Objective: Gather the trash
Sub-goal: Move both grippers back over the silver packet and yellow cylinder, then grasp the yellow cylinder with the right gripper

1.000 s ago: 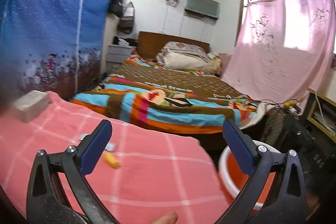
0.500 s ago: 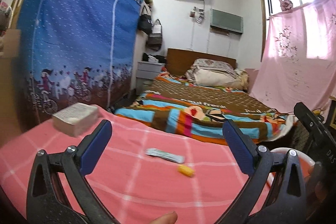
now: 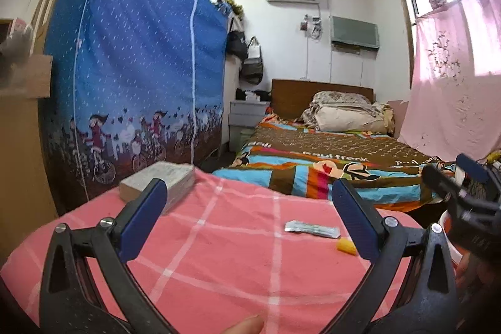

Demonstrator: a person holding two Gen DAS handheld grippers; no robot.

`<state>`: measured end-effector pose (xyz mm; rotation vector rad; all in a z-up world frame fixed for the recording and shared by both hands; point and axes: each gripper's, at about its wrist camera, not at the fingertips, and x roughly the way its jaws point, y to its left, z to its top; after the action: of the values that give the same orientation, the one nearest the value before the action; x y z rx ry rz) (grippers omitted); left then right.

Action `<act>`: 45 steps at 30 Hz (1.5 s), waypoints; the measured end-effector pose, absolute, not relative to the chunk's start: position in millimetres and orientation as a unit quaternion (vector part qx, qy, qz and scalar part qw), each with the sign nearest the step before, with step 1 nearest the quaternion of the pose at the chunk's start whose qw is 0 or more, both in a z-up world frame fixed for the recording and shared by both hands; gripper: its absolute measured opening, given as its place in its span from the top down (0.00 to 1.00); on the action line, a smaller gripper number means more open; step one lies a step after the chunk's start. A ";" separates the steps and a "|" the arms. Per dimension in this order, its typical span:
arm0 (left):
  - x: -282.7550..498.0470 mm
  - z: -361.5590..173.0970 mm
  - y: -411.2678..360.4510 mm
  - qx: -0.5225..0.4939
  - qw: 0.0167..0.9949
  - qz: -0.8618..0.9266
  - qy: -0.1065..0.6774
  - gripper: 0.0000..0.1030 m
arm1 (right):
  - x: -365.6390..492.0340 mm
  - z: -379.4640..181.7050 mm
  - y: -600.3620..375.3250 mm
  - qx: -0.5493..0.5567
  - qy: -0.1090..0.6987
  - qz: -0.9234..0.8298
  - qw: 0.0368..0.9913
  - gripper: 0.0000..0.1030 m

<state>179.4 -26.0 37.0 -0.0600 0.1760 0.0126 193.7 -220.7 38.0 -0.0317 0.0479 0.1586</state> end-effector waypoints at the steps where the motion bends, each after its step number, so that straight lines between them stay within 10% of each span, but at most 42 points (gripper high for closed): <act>1: 182.1 36.8 -24.7 -0.032 0.995 0.011 0.096 0.00 | 198.6 36.1 -217.8 -0.023 0.037 0.080 0.996 0.00; 8: 211.6 21.5 -19.7 -0.025 0.981 0.022 0.192 0.00 | 238.9 20.3 -210.5 -0.032 0.151 0.099 0.983 0.02; 19: 229.5 5.3 -16.1 -0.038 0.961 -0.005 0.273 0.08 | 262.6 -5.1 -185.3 -0.054 0.279 0.171 0.943 0.52; 31: 244.8 -4.2 -19.2 -0.042 0.944 -0.041 0.324 0.28 | 279.7 -26.0 -170.3 -0.073 0.362 0.206 0.906 0.84; 45: 297.8 -3.7 -63.1 -0.016 0.923 -0.118 0.365 0.32 | 286.8 -18.7 -232.5 0.019 0.365 0.166 0.916 0.88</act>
<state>297.8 -63.0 -3.7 -0.0339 0.7485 -0.2431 286.8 -232.5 -18.7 0.0384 0.7515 0.3410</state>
